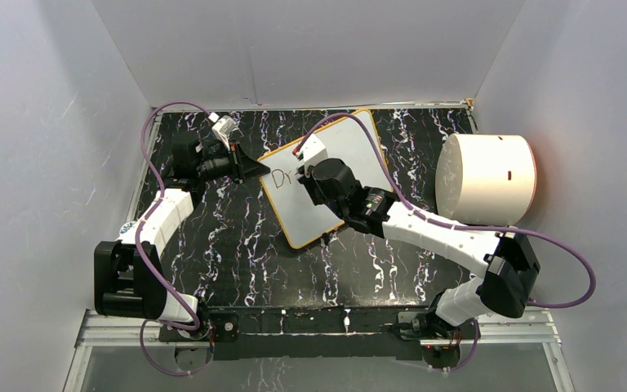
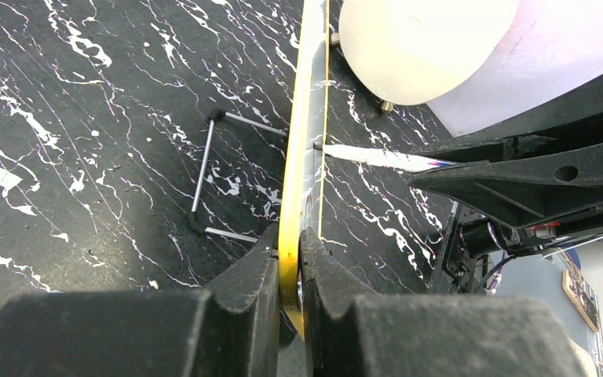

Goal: Write a sentence on the whiteboard

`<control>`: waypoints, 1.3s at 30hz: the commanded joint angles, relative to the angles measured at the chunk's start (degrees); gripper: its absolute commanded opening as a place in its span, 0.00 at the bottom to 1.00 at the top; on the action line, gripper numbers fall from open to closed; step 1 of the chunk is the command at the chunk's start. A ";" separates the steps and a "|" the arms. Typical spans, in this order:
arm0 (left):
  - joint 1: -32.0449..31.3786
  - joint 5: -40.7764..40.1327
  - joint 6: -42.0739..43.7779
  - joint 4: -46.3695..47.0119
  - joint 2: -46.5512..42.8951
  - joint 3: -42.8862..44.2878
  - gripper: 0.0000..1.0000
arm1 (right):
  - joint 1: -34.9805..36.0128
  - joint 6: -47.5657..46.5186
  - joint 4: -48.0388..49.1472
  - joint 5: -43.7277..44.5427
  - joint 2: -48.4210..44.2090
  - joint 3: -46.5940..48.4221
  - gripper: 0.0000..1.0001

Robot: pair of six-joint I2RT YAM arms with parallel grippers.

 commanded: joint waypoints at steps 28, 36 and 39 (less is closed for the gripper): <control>-1.29 -3.03 3.33 -4.79 2.02 -0.73 0.00 | -0.44 0.70 -3.21 -4.70 -0.56 1.21 0.00; -1.29 -3.02 3.33 -4.79 1.93 -0.71 0.00 | -0.44 0.70 -4.73 -4.36 -0.91 1.12 0.00; -1.29 -3.03 3.34 -4.79 2.01 -0.73 0.00 | -0.40 0.68 -4.95 -4.03 -1.06 1.03 0.00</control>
